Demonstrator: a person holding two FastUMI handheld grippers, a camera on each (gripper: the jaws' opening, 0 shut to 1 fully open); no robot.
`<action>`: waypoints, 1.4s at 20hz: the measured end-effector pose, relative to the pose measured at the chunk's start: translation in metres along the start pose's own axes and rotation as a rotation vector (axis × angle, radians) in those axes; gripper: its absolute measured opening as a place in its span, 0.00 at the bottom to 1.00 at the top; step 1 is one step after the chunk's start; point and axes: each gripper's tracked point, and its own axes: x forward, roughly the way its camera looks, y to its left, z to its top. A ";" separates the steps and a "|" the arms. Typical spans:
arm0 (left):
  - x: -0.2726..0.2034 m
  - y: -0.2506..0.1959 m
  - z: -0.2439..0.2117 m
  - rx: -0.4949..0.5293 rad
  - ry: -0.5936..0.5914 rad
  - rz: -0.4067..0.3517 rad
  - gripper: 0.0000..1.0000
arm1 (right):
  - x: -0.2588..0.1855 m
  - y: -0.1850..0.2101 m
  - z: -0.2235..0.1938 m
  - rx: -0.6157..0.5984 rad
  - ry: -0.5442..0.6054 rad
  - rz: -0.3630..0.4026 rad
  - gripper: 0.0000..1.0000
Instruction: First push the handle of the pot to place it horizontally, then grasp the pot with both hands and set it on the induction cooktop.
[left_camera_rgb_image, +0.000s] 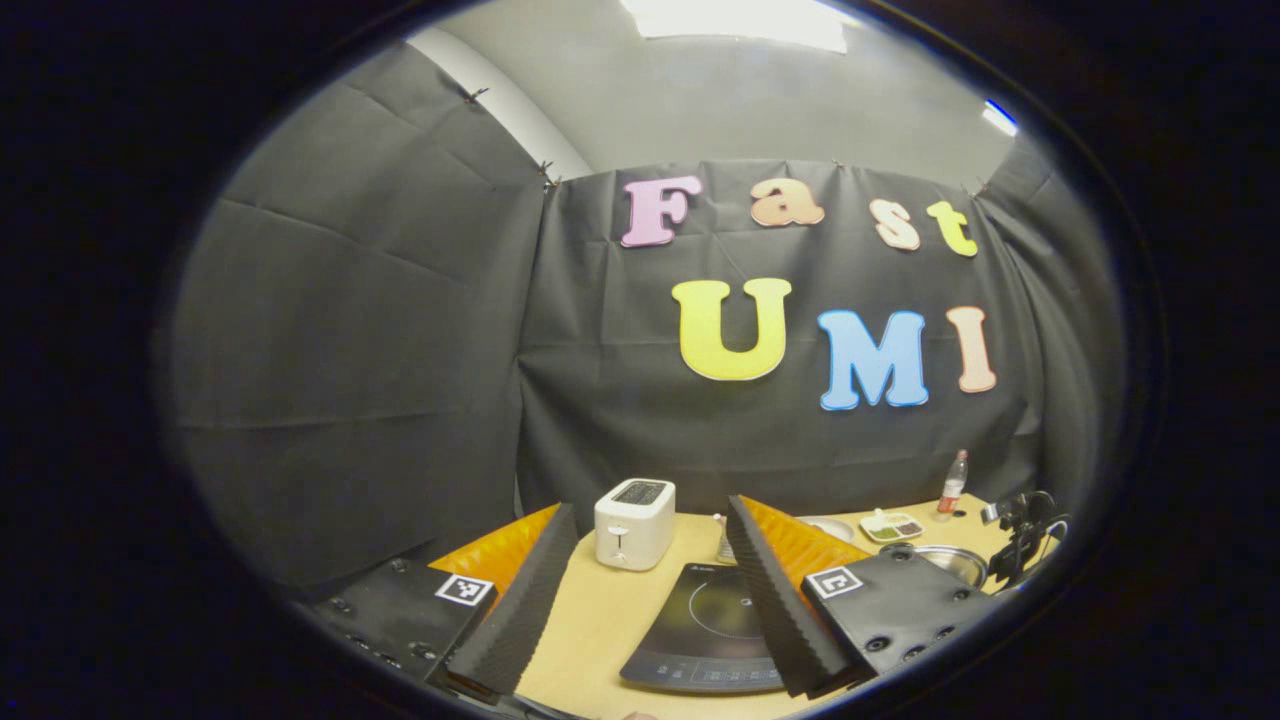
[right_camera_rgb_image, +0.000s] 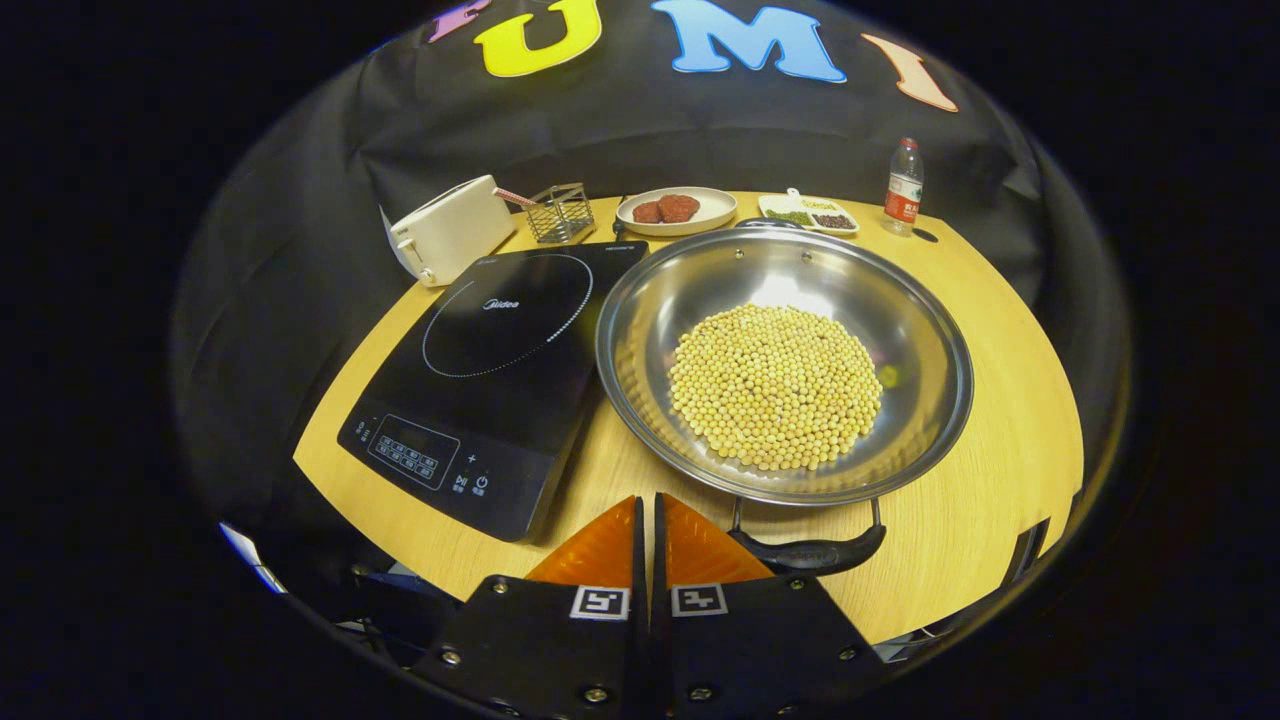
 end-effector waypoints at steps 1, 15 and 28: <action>0.001 0.000 -0.001 -0.005 0.002 -0.004 1.00 | 0.002 -0.002 -0.001 0.013 0.007 -0.008 0.01; 0.023 -0.058 0.002 0.010 -0.007 -0.065 1.00 | -0.004 -0.035 -0.006 0.064 0.034 -0.019 0.01; 0.042 -0.137 0.006 -0.001 0.009 -0.115 0.98 | -0.016 -0.075 -0.003 0.078 0.060 0.004 0.01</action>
